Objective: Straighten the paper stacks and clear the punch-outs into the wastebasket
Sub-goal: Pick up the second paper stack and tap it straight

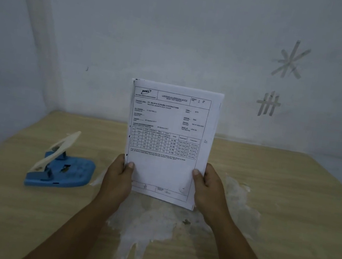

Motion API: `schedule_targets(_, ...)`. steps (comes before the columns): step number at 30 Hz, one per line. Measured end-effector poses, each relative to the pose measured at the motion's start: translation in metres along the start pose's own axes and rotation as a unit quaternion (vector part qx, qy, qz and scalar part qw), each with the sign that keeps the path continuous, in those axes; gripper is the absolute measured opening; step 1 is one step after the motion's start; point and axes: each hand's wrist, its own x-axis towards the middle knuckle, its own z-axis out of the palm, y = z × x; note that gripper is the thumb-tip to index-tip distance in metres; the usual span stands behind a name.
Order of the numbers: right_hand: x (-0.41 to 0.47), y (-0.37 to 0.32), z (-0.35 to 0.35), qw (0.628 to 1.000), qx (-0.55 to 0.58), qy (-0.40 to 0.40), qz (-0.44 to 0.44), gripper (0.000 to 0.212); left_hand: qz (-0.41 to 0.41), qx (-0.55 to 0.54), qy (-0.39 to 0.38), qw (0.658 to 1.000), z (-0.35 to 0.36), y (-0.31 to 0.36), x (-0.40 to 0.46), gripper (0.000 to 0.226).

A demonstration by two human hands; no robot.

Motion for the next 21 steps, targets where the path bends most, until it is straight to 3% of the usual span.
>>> schedule_targets(8,-0.005,-0.006,0.014,1.0,0.003,-0.021,-0.001,0.015,-0.005,0.015,0.021,1.0,-0.026,0.007,-0.004,0.026)
schedule_targets(13,-0.007,-0.004,0.037,0.999,-0.014,-0.024,0.027,0.015,-0.012,0.088,0.033,0.995,-0.059,0.008,-0.01,0.021)
schedule_targets(17,-0.012,-0.005,0.061,0.997,-0.021,-0.038,0.07,0.017,0.069,0.273,0.167,0.945,-0.09,0.011,-0.015,0.016)
schedule_targets(21,-0.019,-0.007,0.084,0.993,-0.041,-0.068,0.085,0.02,0.131,0.263,0.291,0.91,-0.122,0.017,-0.015,0.014)
